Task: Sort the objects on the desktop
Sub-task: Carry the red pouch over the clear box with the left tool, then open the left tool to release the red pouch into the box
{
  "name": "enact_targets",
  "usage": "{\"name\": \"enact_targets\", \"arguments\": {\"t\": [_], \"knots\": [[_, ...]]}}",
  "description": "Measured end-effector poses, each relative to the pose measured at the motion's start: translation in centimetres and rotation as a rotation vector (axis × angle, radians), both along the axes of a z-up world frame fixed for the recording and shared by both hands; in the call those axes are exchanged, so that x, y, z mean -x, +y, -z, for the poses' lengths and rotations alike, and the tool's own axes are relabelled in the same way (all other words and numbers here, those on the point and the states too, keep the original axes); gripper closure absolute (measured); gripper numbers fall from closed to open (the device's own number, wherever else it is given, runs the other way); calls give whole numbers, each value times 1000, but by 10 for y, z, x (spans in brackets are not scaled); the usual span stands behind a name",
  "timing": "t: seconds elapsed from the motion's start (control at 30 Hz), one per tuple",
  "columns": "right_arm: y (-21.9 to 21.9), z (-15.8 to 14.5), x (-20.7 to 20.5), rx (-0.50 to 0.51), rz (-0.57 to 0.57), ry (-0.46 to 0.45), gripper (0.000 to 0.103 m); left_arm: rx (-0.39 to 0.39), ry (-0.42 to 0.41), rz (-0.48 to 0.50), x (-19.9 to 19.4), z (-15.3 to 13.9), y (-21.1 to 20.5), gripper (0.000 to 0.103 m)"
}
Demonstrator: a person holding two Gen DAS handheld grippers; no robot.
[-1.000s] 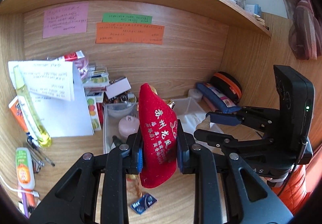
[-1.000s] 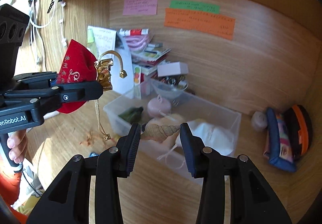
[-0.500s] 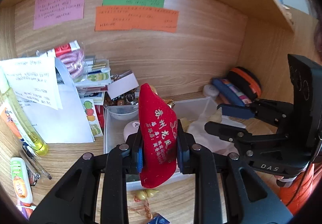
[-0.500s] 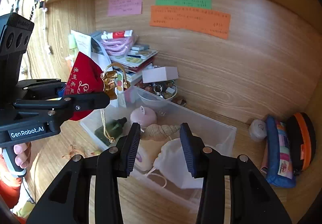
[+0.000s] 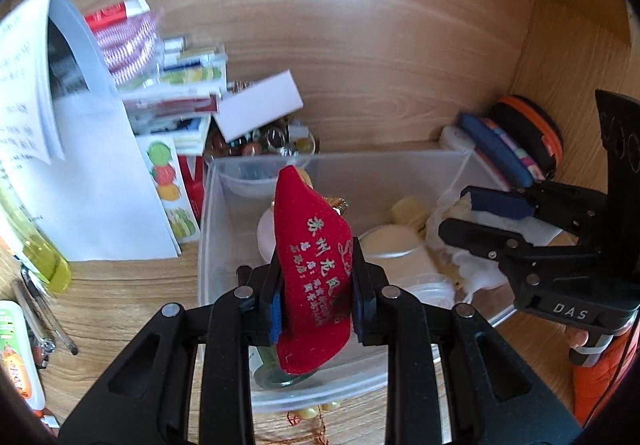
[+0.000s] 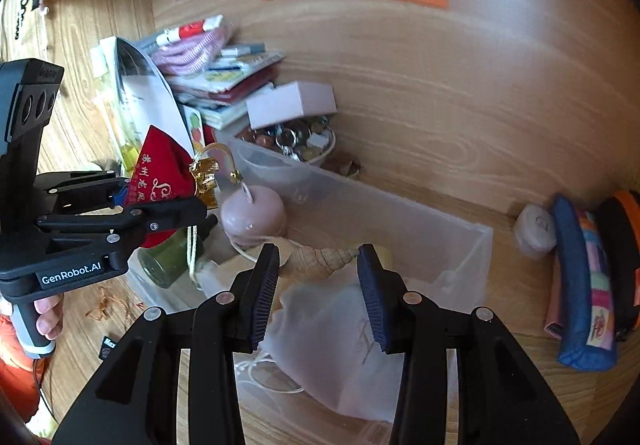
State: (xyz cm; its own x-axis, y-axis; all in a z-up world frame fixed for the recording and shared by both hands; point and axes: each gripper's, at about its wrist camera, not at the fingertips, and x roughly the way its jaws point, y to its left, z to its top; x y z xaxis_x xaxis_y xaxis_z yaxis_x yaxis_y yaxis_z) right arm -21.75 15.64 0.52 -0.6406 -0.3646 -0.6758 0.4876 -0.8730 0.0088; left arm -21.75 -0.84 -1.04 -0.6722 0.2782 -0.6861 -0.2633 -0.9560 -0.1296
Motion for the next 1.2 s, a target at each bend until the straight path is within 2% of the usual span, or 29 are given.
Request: {"name": "enact_targets", "arguments": {"t": [0.3, 0.4, 0.43, 0.6, 0.7, 0.8, 0.97, 1.07, 1.13, 1.2], "knots": [[-1, 10, 3, -7, 6, -13, 65, 48, -22, -10, 0, 12, 5, 76], [-4, 11, 2, -22, 6, -8, 65, 52, -20, -9, -1, 13, 8, 72], [-4, 11, 1, -27, 6, -6, 63, 51, -18, -6, -2, 13, 9, 71], [-9, 12, -2, -56, 1, 17, 39, 63, 0, 0, -4, 11, 13, 67], [-11, 10, -6, -74, 9, 45, 30, 71, 18, -18, -6, 9, 12, 61], [-11, 7, -8, -77, 16, 68, 26, 71, 23, -31, -6, 8, 10, 59], [-8, 3, -10, -74, 23, 87, 22, 72, 26, -53, -5, 8, 6, 50], [-6, 0, -12, -69, 22, 94, 19, 57, 35, -56, -6, 6, 5, 42], [-6, -2, -13, -66, 21, 98, 16, 56, 51, -65, -8, 3, 3, 34], [-6, -4, -15, -64, 17, 109, 14, 48, 69, -65, -11, -1, 3, 30]]}}
